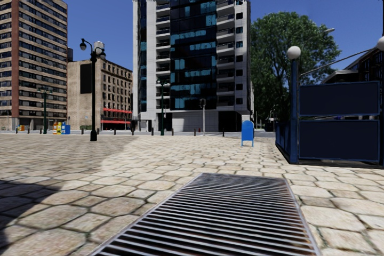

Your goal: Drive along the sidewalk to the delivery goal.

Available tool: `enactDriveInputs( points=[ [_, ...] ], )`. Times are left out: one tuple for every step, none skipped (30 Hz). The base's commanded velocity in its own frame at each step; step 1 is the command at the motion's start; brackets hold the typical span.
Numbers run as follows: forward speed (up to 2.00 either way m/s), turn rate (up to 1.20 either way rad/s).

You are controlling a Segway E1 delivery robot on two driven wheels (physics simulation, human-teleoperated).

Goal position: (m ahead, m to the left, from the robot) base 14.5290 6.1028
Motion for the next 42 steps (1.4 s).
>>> enactDriveInputs(
  points=[
    [2.0,0.46],
    [2.0,0.46],
    [2.0,0.46],
    [2.0,0.46],
    [2.0,0.46],
    [2.0,0.46],
    [2.0,0.46],
    [2.0,0.46],
    [2.0,0.46],
    [2.0,0.46],
    [2.0,0.46],
    [2.0,0.46],
    [2.0,0.46],
    [2.0,0.46],
    [2.0,0.46],
    [2.0,0.46],
    [2.0,0.46],
    [2.0,0.46],
    [2.0,0.46],
    [2.0,0.46],
    [2.0,0.46],
    [2.0,0.46],
    [2.0,0.46],
    [2.0,0.46],
    [2.0,0.46],
    [2.0,0.46],
    [2.0,0.46],
    [2.0,0.46],
    [2.0,0.46],
    [2.0,0.46],
    [2.0,0.46],
    [2.0,0.46],
    [2.0,0.46],
    [2.0,0.46],
    [2.0,0.46],
    [2.0,0.45],
    [2.0,0.29],
    [2.0,0.29],
    [2.0,0.07],
    [2.0,0.0],
    [2.0,0.0],
    [2.0,0.0]
  ],
)
